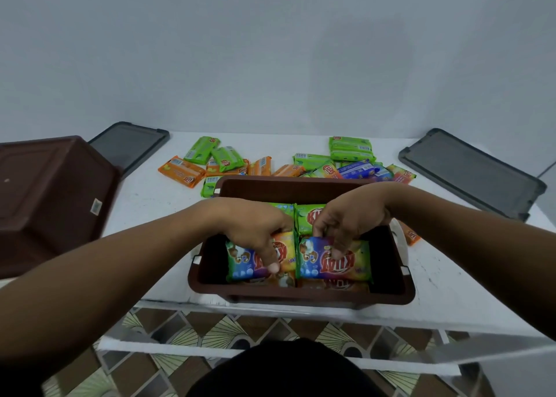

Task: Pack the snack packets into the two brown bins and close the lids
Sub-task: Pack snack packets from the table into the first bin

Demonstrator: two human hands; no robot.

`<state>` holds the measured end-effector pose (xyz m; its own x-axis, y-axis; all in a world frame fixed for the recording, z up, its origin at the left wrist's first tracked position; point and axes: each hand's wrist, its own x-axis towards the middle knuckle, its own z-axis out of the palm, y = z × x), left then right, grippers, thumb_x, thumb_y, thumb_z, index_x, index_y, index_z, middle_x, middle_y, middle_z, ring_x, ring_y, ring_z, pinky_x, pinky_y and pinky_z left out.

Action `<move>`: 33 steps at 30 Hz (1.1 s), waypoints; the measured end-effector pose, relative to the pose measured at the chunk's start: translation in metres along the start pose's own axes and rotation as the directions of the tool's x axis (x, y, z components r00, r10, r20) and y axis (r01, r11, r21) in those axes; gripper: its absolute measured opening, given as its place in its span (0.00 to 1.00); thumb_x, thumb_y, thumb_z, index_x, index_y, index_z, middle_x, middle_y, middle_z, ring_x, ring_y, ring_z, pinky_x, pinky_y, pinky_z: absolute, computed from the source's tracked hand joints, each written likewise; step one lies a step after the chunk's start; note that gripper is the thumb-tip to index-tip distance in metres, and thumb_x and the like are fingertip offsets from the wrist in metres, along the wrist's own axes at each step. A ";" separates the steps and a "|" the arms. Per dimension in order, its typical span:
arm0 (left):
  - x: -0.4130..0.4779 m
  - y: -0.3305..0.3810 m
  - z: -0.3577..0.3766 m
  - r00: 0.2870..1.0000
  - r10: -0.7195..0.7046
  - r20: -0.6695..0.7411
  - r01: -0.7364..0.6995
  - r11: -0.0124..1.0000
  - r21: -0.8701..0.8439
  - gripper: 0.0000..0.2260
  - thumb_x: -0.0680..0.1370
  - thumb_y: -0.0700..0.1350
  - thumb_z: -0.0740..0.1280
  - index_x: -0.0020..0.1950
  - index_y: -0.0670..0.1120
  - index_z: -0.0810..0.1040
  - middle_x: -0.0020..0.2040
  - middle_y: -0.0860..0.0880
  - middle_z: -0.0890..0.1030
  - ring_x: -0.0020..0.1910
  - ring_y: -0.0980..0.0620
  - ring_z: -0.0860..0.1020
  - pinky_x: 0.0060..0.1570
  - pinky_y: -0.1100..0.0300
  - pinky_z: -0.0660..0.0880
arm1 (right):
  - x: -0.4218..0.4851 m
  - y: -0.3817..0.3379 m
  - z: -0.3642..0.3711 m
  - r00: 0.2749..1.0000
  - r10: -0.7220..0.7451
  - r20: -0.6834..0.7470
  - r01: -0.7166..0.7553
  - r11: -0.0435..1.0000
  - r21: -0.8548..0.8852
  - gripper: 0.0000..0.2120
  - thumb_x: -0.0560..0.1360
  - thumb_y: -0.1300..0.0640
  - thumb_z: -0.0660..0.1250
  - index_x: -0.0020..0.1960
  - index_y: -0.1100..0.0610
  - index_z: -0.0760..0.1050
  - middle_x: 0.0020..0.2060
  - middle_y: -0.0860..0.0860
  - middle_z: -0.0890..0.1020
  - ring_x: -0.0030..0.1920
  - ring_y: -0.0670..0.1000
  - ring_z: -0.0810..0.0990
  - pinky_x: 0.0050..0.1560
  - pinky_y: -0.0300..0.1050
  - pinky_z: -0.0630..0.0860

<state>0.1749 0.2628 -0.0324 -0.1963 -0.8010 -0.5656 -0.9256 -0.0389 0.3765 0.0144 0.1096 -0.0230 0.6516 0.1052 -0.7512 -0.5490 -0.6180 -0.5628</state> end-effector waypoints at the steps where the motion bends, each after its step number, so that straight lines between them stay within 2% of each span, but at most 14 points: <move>1: -0.001 -0.002 0.001 1.000 0.003 -0.016 -0.004 1.000 -0.005 0.17 0.73 0.55 0.77 0.52 0.48 0.75 0.44 0.51 0.80 0.40 0.53 0.77 0.38 0.58 0.71 | 0.000 -0.002 0.002 1.000 0.013 -0.025 -0.014 1.000 -0.011 0.12 0.75 0.63 0.73 0.57 0.58 0.79 0.48 0.51 0.86 0.48 0.50 0.85 0.55 0.51 0.81; 3: -0.002 -0.003 0.002 1.000 0.003 -0.030 -0.003 1.000 -0.015 0.15 0.75 0.55 0.76 0.51 0.48 0.76 0.43 0.50 0.81 0.40 0.52 0.78 0.39 0.56 0.71 | -0.004 -0.007 0.006 0.997 0.035 -0.070 -0.041 0.995 -0.089 0.14 0.75 0.60 0.73 0.60 0.56 0.79 0.50 0.50 0.86 0.49 0.48 0.85 0.53 0.47 0.82; 5: -0.003 -0.002 0.003 1.000 -0.011 -0.012 0.011 1.000 0.003 0.14 0.76 0.55 0.75 0.54 0.49 0.77 0.45 0.51 0.82 0.41 0.54 0.78 0.40 0.57 0.71 | -0.007 -0.014 0.010 0.992 0.041 -0.123 -0.075 0.956 -0.283 0.14 0.76 0.54 0.73 0.61 0.52 0.79 0.50 0.46 0.85 0.49 0.47 0.84 0.52 0.44 0.81; 8: -0.003 0.004 0.005 0.998 -0.047 0.046 0.044 0.998 0.053 0.20 0.77 0.56 0.73 0.65 0.51 0.74 0.55 0.52 0.81 0.48 0.53 0.78 0.45 0.57 0.72 | -0.006 -0.024 0.022 0.986 0.056 -0.155 -0.132 0.834 -0.536 0.10 0.78 0.49 0.69 0.59 0.47 0.78 0.46 0.42 0.80 0.47 0.46 0.79 0.45 0.41 0.75; 10: -0.004 0.008 0.005 0.992 -0.066 0.106 0.059 0.996 0.066 0.24 0.78 0.56 0.72 0.70 0.51 0.71 0.59 0.51 0.80 0.52 0.52 0.77 0.49 0.56 0.73 | -0.004 -0.026 0.028 0.987 0.091 -0.131 -0.152 0.791 -0.592 0.17 0.79 0.48 0.67 0.67 0.50 0.75 0.50 0.45 0.78 0.50 0.48 0.77 0.44 0.41 0.72; 12: -0.004 0.009 0.004 0.980 -0.056 0.189 0.050 0.998 0.037 0.21 0.79 0.54 0.71 0.69 0.50 0.71 0.59 0.52 0.80 0.52 0.53 0.78 0.51 0.54 0.75 | -0.003 -0.026 0.030 0.990 0.110 -0.087 -0.140 0.801 -0.582 0.22 0.80 0.48 0.65 0.72 0.52 0.71 0.59 0.47 0.79 0.56 0.50 0.78 0.52 0.43 0.75; 14: -0.003 0.008 0.004 0.968 -0.029 0.250 0.030 1.000 0.002 0.18 0.80 0.50 0.71 0.67 0.50 0.73 0.57 0.51 0.81 0.51 0.53 0.79 0.53 0.52 0.77 | -0.002 -0.024 0.030 0.994 0.100 -0.047 -0.109 0.829 -0.548 0.22 0.80 0.47 0.65 0.72 0.52 0.72 0.63 0.48 0.80 0.60 0.50 0.79 0.58 0.45 0.77; 20: -0.001 0.000 0.006 0.937 -0.030 0.349 0.098 0.979 -0.180 0.21 0.81 0.45 0.69 0.73 0.51 0.70 0.59 0.52 0.80 0.54 0.55 0.79 0.51 0.60 0.75 | 0.004 -0.020 0.032 0.995 0.100 -0.015 -0.094 0.856 -0.508 0.27 0.77 0.40 0.67 0.72 0.49 0.71 0.63 0.48 0.79 0.61 0.51 0.78 0.63 0.51 0.76; 25: -0.001 -0.007 0.009 0.922 0.022 0.386 0.067 0.974 -0.216 0.25 0.79 0.45 0.70 0.75 0.53 0.67 0.63 0.49 0.80 0.61 0.48 0.79 0.63 0.48 0.77 | 0.006 -0.015 0.030 0.995 0.086 0.049 -0.057 0.903 -0.427 0.28 0.75 0.37 0.67 0.71 0.48 0.72 0.63 0.47 0.80 0.60 0.50 0.79 0.64 0.53 0.76; 33: 0.005 -0.012 0.006 0.904 0.053 0.423 0.061 0.966 -0.251 0.25 0.79 0.49 0.71 0.74 0.52 0.68 0.65 0.48 0.80 0.63 0.47 0.80 0.65 0.44 0.76 | 0.009 -0.011 0.028 0.995 0.072 0.071 -0.042 0.933 -0.357 0.23 0.76 0.41 0.69 0.69 0.49 0.73 0.61 0.48 0.81 0.59 0.50 0.80 0.63 0.51 0.77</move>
<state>0.1826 0.2628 -0.0444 -0.3639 -0.4736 -0.8021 -0.8248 -0.2363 0.5137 0.0119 0.1386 -0.0334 0.5721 0.1155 -0.8120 -0.3530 -0.8590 -0.3708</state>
